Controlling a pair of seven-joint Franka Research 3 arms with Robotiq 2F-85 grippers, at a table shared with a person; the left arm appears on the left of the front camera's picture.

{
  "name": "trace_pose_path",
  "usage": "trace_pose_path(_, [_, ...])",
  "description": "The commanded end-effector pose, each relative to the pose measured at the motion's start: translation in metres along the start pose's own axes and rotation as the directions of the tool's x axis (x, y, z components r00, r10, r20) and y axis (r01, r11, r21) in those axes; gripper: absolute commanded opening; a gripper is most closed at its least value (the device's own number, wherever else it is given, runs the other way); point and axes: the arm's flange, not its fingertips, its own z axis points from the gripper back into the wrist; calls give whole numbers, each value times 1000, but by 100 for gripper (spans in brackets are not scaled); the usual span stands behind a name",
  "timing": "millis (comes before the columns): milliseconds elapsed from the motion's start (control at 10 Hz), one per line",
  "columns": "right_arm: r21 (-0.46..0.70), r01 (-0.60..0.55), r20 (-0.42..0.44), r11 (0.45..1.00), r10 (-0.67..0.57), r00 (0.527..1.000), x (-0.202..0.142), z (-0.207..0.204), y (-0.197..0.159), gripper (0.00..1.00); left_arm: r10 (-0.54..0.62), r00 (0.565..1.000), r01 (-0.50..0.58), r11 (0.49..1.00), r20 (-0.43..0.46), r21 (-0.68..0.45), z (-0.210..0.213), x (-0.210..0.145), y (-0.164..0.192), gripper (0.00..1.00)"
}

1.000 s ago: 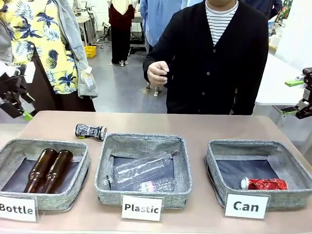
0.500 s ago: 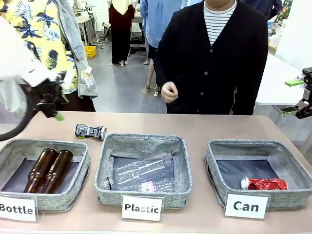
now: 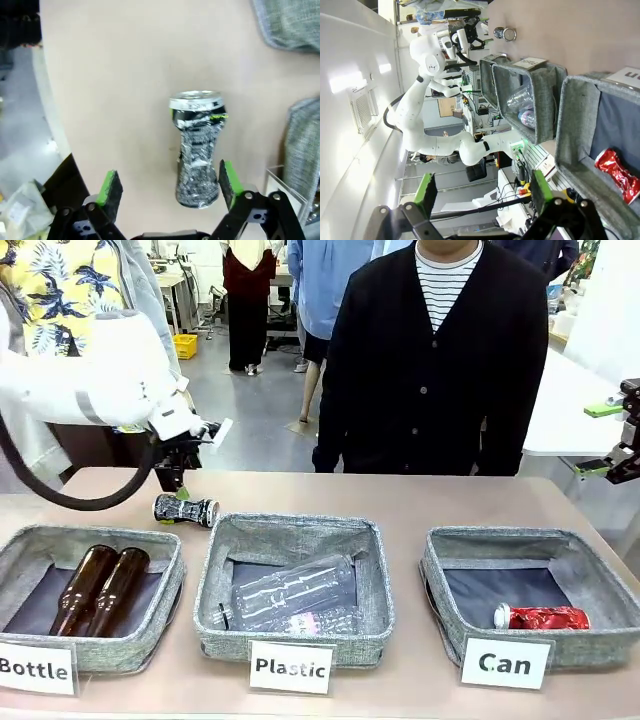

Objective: Sort the can waste into the basket.
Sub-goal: Pick up the can waste from the table and place it in the right Fabric basket.

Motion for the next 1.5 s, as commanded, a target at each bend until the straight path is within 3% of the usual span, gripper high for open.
trace_pose_path(0, [-2,-19,-11,1000,19,1000,-1,1,2,100,21,998,-20,1000,-52,13,-14,4,14,100])
trace_pose_path(300, [-2,-19,-11,1000,19,1000,-1,1,2,100,-5,1000,2,992,-20,-130,-39,2,16,100])
trace_pose_path(800, [-2,-19,-11,1000,19,1000,-1,1,2,100,4,1000,-2,961,10,-276,-75,-8,22,100])
trace_pose_path(1100, [-2,-19,-11,1000,19,1000,-1,1,2,100,14,1000,-7,955,20,-297,-78,-12,23,100])
trace_pose_path(1400, [-2,-19,-11,1000,19,1000,-1,1,2,100,7,1000,-4,960,10,-279,-77,-12,24,6])
